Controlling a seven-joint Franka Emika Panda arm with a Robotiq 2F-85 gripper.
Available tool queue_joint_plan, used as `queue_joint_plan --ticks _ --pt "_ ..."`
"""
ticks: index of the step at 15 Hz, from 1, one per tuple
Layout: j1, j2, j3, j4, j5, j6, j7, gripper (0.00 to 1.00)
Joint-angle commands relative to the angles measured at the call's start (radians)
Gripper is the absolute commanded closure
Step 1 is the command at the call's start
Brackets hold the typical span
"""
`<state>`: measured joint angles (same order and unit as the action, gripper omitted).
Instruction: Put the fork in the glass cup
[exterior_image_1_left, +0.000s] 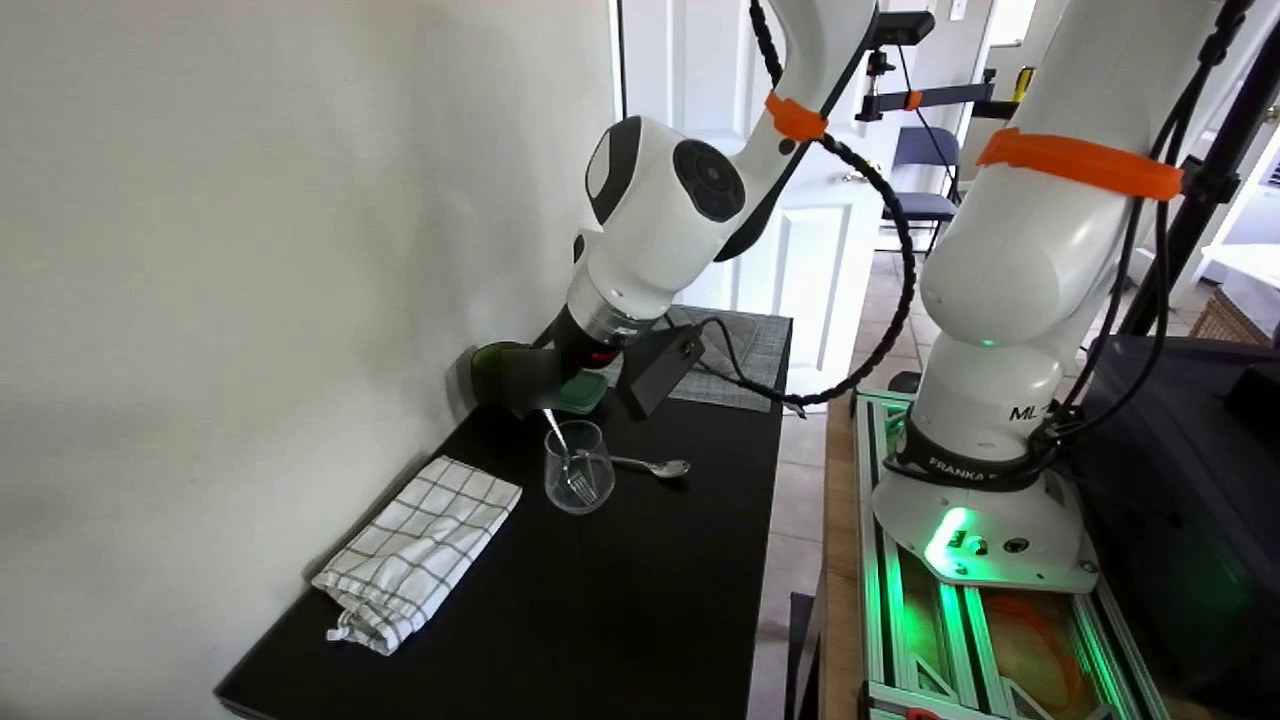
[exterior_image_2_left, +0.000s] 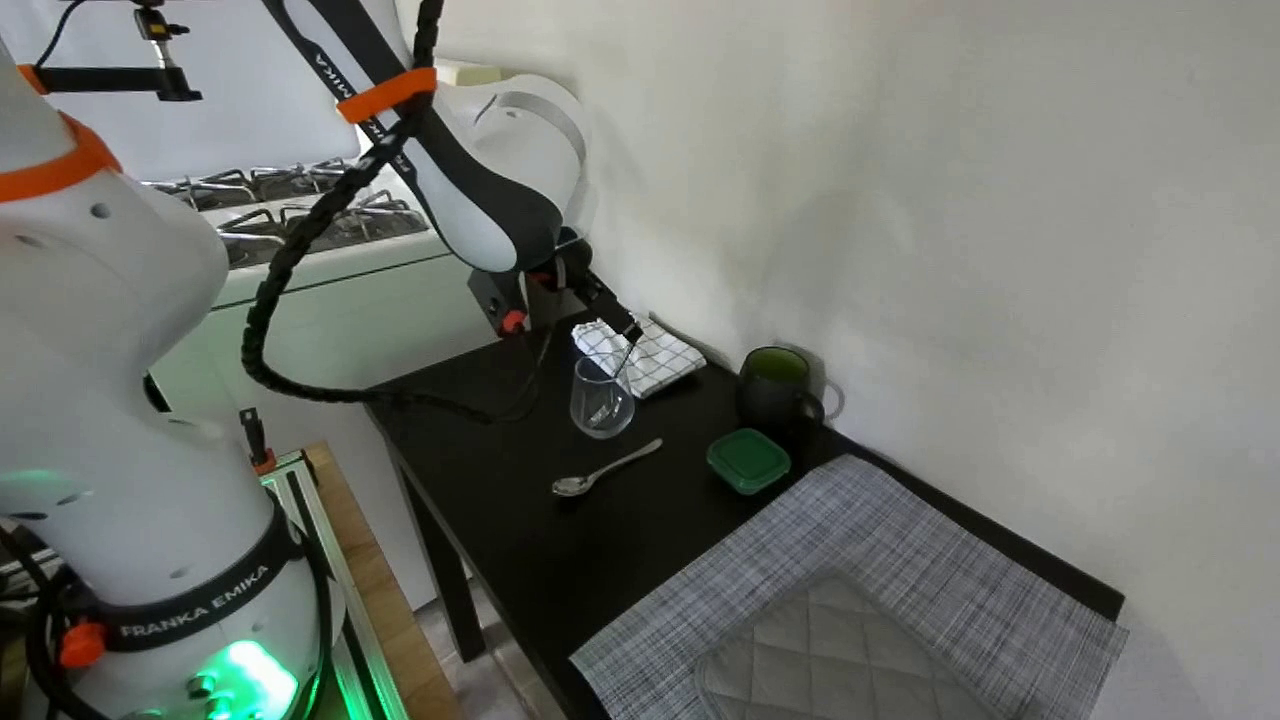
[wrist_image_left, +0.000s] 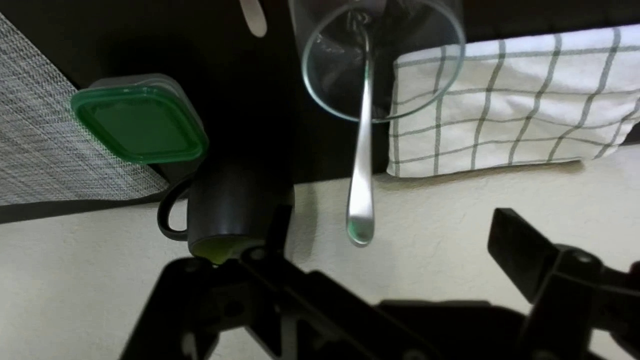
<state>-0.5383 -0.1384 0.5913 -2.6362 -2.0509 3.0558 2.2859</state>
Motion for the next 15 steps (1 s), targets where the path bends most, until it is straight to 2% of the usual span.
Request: queue_joint_plan --ticks 1,2,3,4,5,15 --pt "0.116 -0.004 -0.208 -0.035 0.137 0.068 -0.247 0.00" --pt "0.136 0.003 -0.250 -0.042 0.172 0.070 -0.310 0.00" --pt "0.191 0.015 -0.324 -0.051 0.214 0.061 -0.388 0.00" --pt "0.050 0.011 -0.200 -0.050 0.227 0.078 -0.413 0.00" --pt "0.069 0.013 -0.228 -0.061 0.275 0.072 -0.482 0.00" --pt "0.083 0.026 -0.235 -0.099 0.598 0.077 -0.851 0.00"
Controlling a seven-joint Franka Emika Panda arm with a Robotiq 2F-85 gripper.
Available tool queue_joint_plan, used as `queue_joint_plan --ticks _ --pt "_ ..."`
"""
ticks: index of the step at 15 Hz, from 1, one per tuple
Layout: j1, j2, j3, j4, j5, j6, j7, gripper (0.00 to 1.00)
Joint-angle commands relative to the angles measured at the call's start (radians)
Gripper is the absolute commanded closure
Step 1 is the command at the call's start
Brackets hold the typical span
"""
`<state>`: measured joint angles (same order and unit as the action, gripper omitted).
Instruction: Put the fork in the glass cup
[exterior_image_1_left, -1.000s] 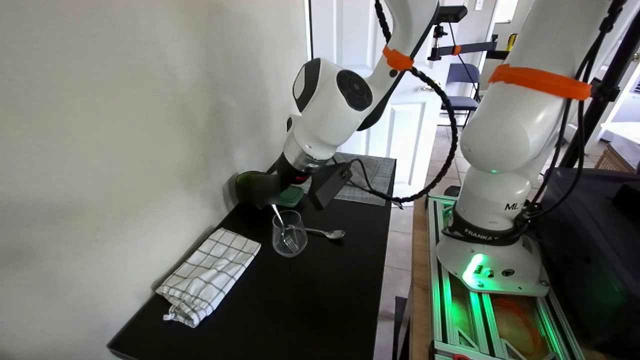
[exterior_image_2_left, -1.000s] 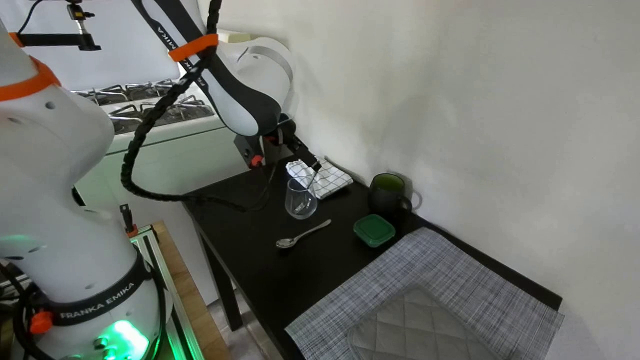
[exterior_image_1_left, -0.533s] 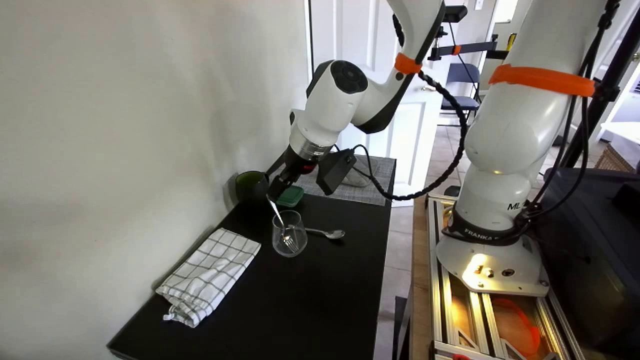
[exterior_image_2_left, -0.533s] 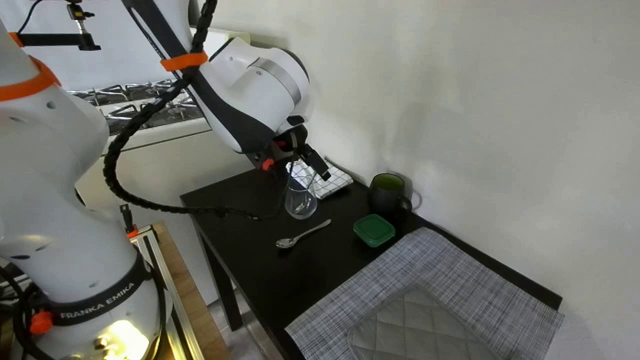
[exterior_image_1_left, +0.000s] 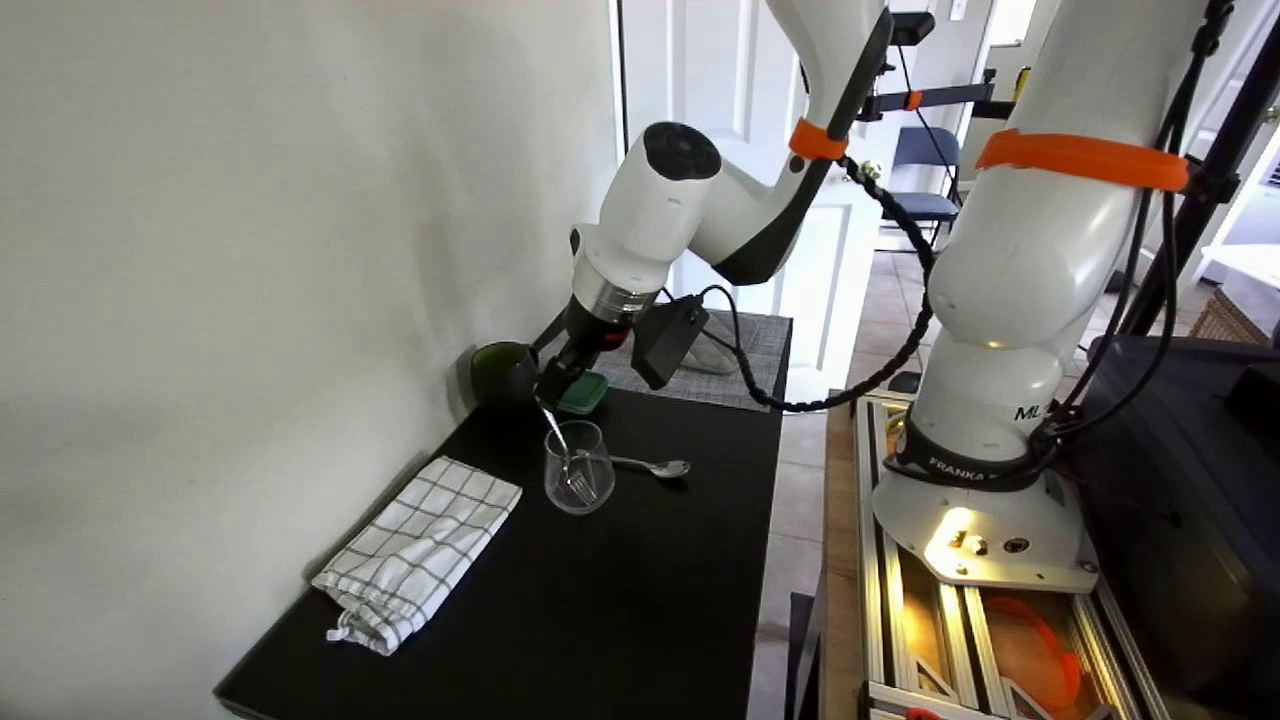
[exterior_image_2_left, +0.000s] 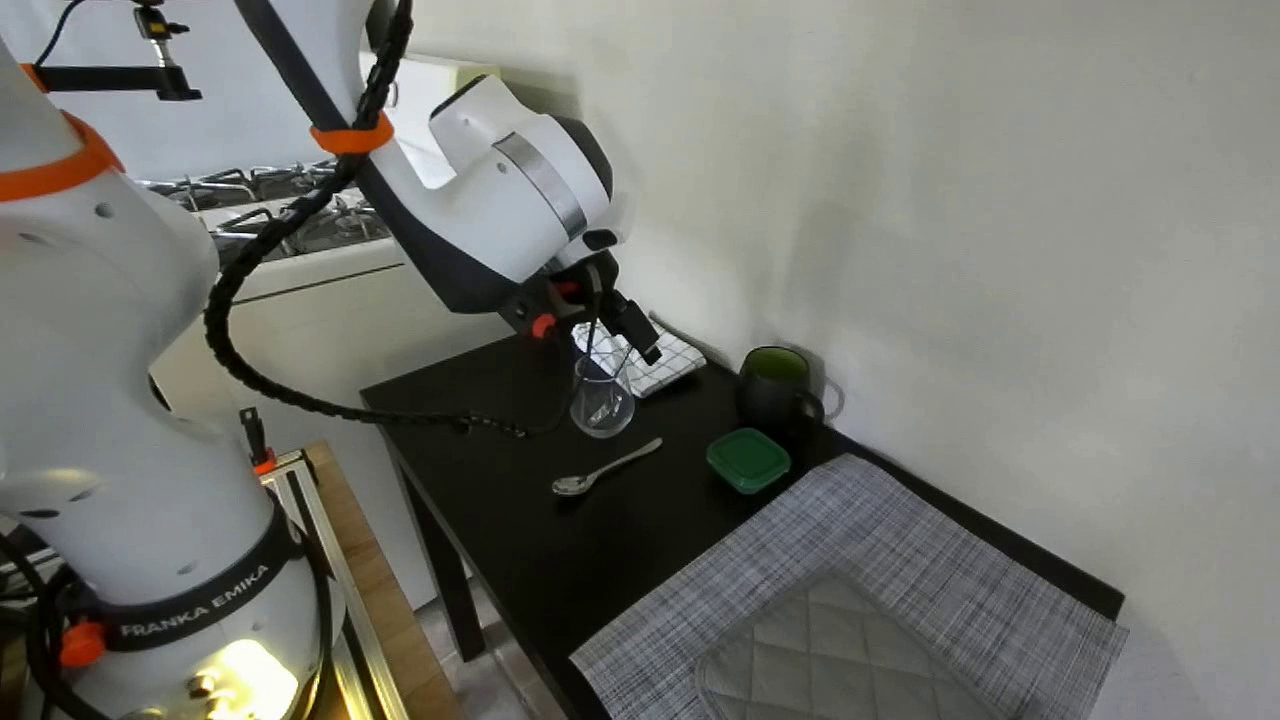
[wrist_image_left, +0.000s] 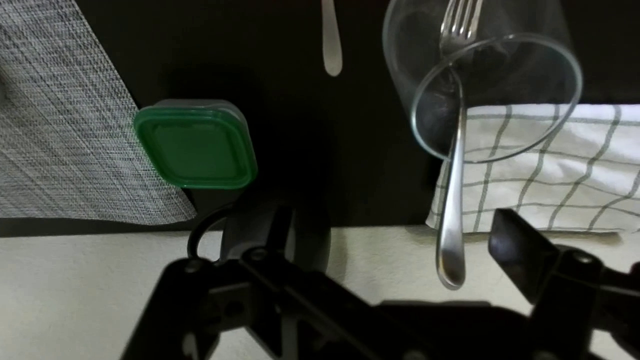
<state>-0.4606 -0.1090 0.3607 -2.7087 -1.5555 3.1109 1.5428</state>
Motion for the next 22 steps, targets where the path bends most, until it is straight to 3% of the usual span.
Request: queue_joint_plan --ticks 1,8,22 --pt "0.008 -0.007 -0.006 -0.030 0.135 0.031 -0.141 0.00" --pt "0.046 -0.017 -0.017 -0.067 0.357 0.051 -0.349 0.00" --pt "0.170 0.052 -0.055 -0.036 0.663 0.000 -0.624 0.00"
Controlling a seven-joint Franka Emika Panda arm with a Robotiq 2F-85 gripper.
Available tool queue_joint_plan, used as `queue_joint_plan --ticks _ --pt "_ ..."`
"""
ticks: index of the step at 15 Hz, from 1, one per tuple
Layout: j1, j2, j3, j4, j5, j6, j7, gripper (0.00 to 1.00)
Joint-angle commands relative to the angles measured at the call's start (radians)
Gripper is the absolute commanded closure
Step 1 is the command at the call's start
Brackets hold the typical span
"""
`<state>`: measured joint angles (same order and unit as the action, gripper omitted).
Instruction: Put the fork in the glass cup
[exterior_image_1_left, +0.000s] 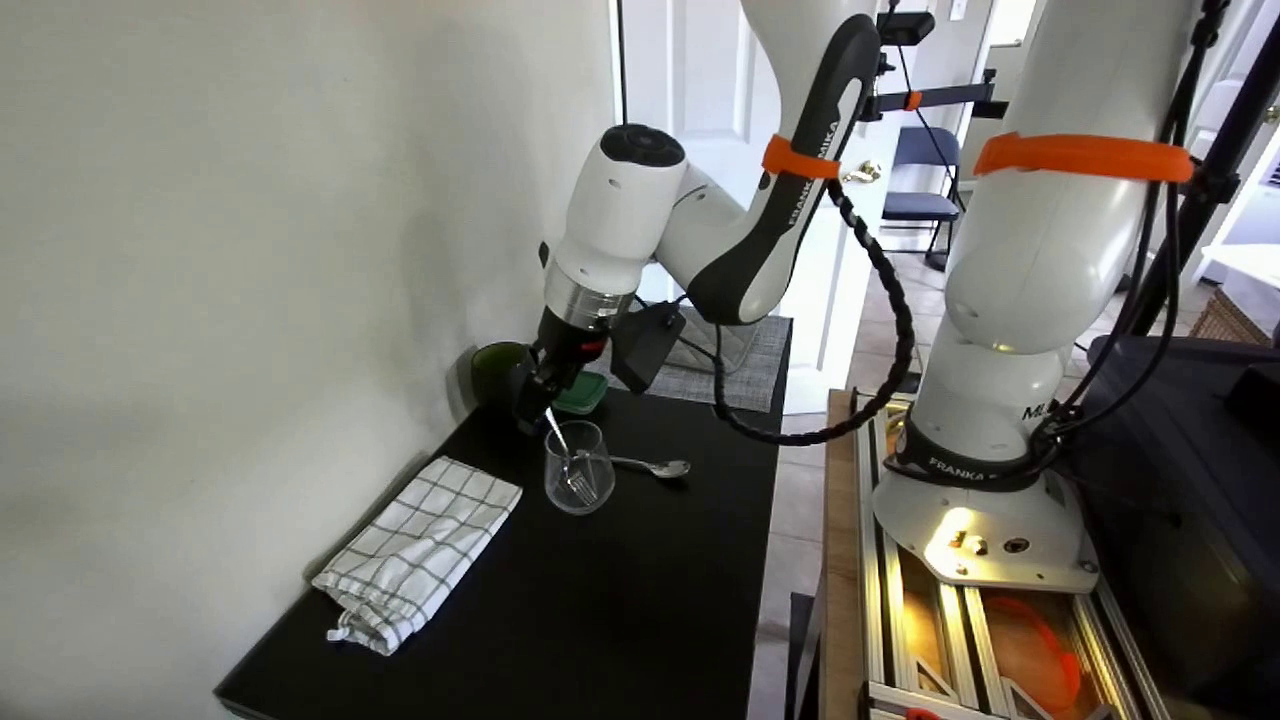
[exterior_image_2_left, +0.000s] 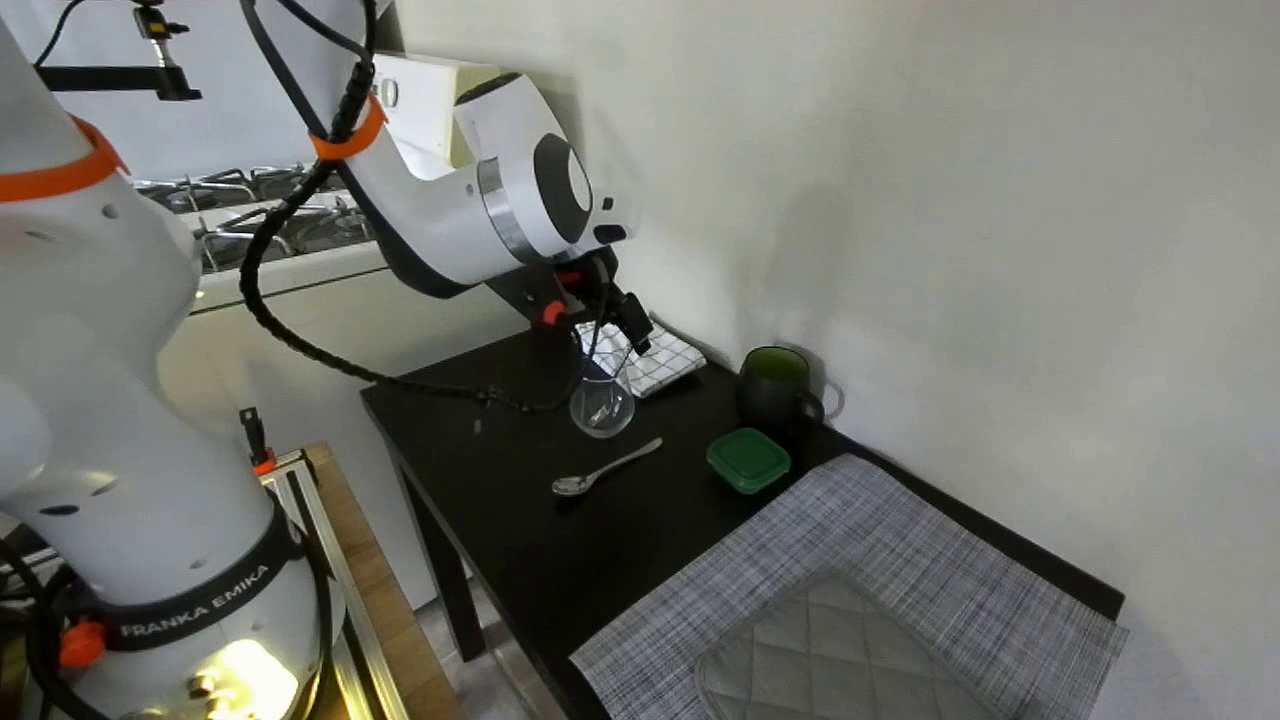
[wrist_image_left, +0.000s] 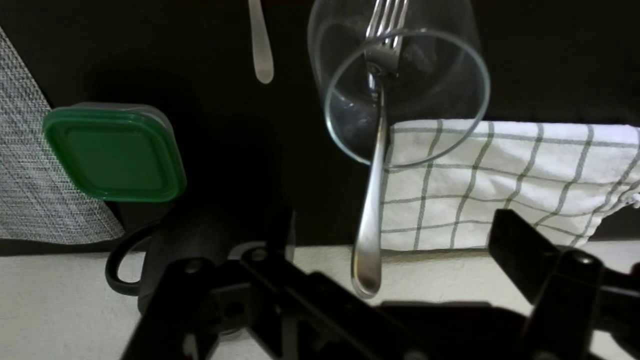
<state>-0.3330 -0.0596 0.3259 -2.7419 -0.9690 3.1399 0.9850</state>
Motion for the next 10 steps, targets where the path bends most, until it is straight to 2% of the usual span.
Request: queue_joint_plan --ticks 1,5,9,10 --pt "0.051 0.000 -0.022 -0.004 0.098 -0.033 -0.083 0.00" --pt "0.089 -0.013 -0.033 -0.006 0.190 -0.058 -0.151 0.00" --pt "0.144 -0.039 -0.052 -0.012 0.351 -0.111 -0.272 0.00" --pt "0.095 -0.007 -0.027 0.001 0.264 -0.068 -0.202 0.00"
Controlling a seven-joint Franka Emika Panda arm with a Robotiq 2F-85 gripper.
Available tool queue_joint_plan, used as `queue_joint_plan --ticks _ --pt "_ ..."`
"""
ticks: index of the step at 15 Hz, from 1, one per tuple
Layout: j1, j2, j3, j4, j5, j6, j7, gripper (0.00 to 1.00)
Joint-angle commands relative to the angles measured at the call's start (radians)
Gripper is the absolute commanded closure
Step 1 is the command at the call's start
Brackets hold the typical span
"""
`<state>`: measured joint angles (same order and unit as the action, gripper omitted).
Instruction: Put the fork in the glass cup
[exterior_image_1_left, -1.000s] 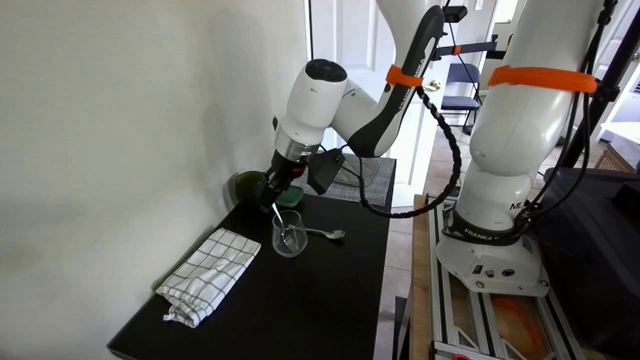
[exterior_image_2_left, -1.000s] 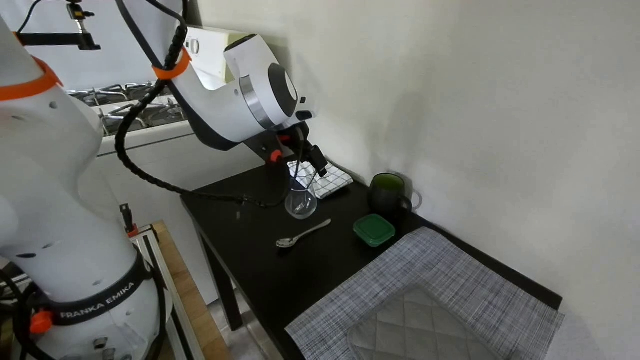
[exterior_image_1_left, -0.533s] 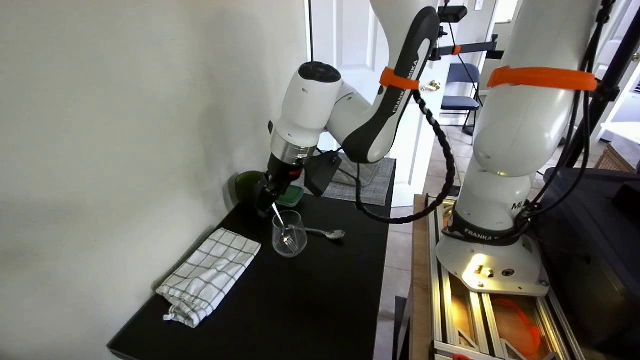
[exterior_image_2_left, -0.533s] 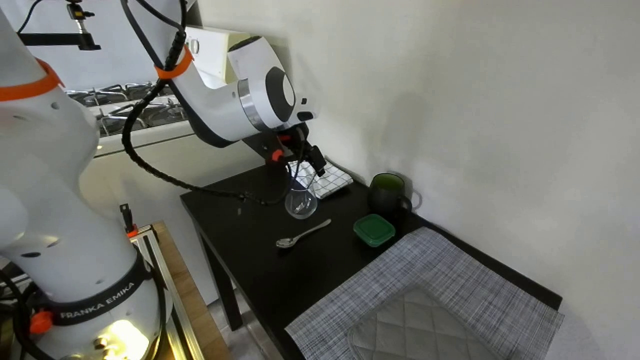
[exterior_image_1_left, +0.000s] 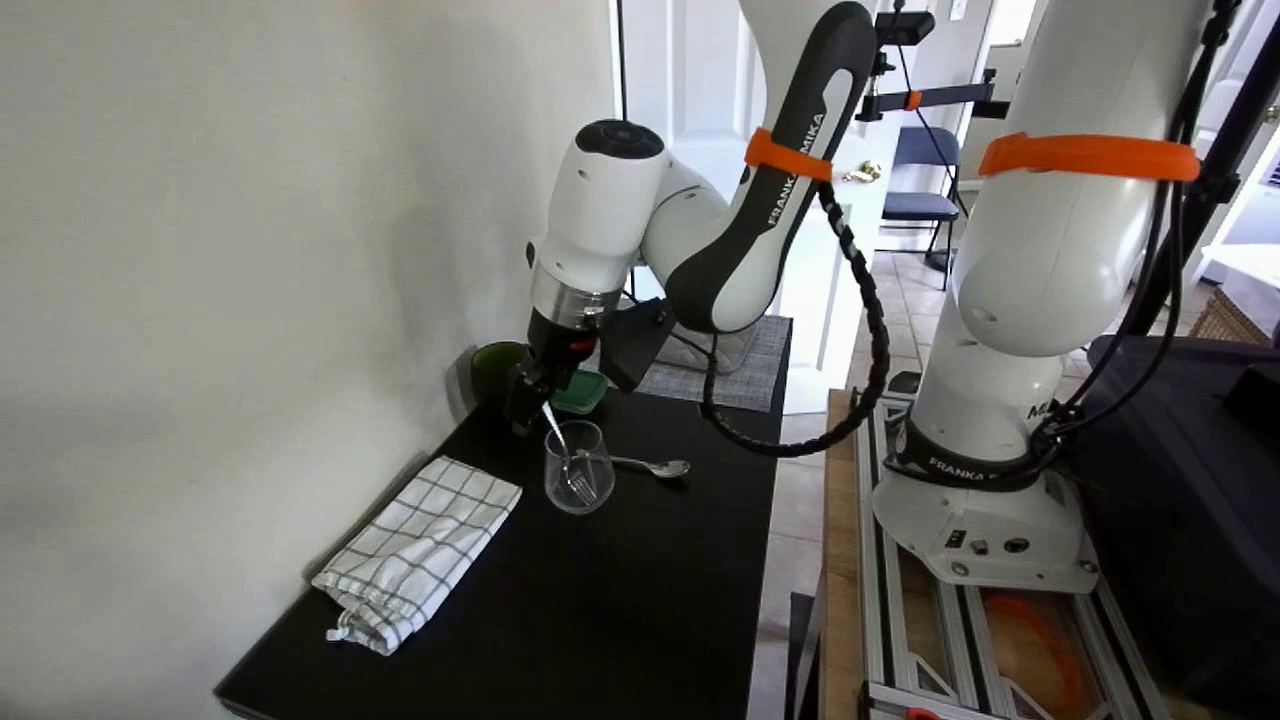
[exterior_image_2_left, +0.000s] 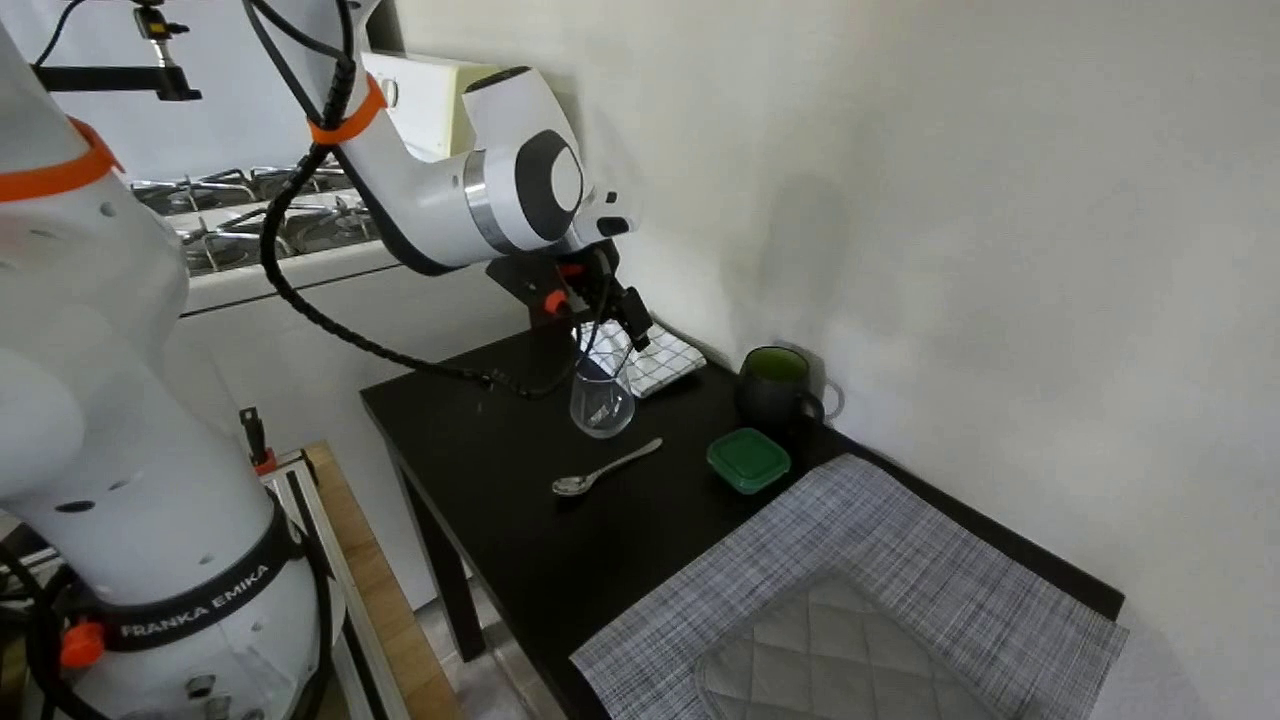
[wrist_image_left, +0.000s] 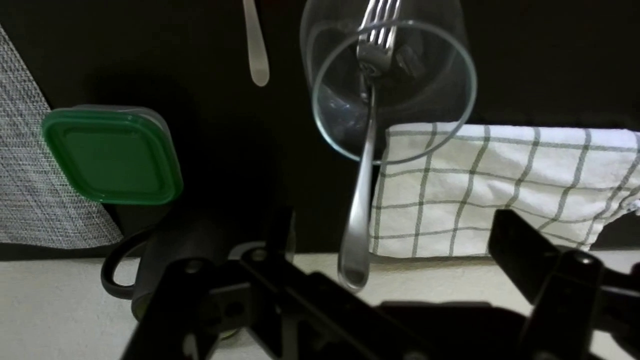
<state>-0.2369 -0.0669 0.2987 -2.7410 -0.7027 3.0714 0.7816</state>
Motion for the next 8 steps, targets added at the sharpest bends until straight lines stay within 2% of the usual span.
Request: queue_joint_plan --ticks 1,8 --pt "0.011 -0.004 -0.003 0.000 0.029 -0.010 -0.024 0.00" --pt "0.025 -0.010 -0.013 0.000 0.050 -0.014 -0.039 0.00"
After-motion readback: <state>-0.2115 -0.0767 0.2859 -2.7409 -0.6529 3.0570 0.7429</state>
